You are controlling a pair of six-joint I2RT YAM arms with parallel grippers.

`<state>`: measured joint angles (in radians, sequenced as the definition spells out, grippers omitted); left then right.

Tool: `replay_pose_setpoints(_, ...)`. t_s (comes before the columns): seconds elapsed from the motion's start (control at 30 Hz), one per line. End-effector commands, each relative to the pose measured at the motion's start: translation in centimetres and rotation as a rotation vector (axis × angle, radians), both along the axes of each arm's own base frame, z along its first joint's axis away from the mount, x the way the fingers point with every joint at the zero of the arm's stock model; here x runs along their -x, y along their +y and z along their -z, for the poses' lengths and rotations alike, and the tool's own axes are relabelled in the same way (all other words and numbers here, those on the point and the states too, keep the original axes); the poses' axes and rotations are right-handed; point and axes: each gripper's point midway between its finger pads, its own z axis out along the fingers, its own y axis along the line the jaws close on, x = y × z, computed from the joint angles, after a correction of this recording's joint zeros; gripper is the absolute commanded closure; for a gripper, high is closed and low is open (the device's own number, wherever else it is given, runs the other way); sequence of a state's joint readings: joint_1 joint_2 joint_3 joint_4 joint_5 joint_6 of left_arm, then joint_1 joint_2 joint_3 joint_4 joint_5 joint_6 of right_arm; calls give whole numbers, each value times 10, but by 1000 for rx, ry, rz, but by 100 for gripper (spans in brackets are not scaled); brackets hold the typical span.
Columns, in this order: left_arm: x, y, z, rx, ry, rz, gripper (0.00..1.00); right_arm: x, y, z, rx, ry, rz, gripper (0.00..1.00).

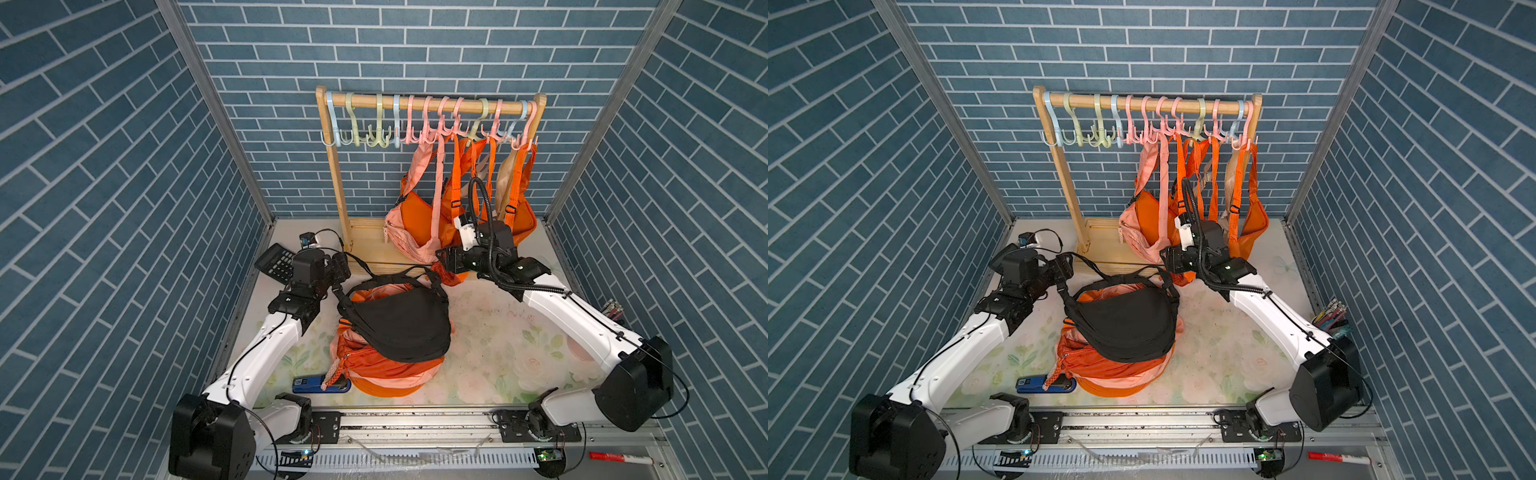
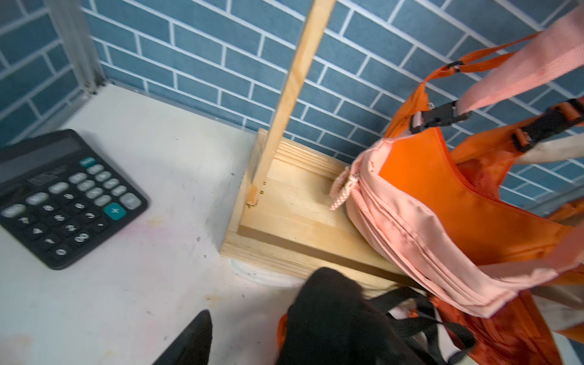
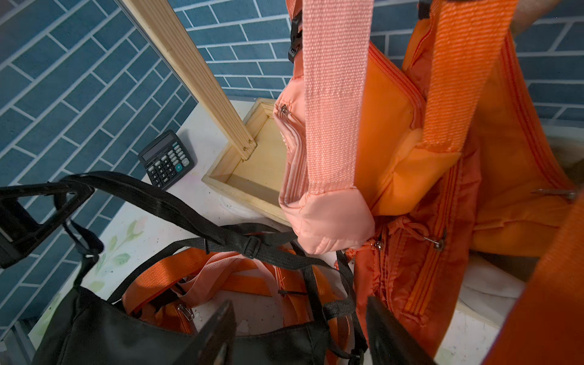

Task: Take the bag off the hook
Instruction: Place the bag inside the bag.

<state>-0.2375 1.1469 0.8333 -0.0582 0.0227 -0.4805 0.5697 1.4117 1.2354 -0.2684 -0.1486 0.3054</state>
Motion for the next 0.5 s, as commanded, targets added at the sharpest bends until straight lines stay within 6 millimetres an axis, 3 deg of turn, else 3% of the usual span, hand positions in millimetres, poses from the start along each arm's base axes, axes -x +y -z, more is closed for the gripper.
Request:
replay_pose_setpoints(0.0,2,-29,-14,100,18,152,23,6,-5,-18,23,-44,-8,35)
replay_pose_setpoints(0.2,11,-27,-20,106,11,146,22,10,-10,-25,26,-58,-1,34)
replay_pose_setpoints(0.47,34,-14,-52,49,-46,134,21,14,-16,-40,51,-76,3,35)
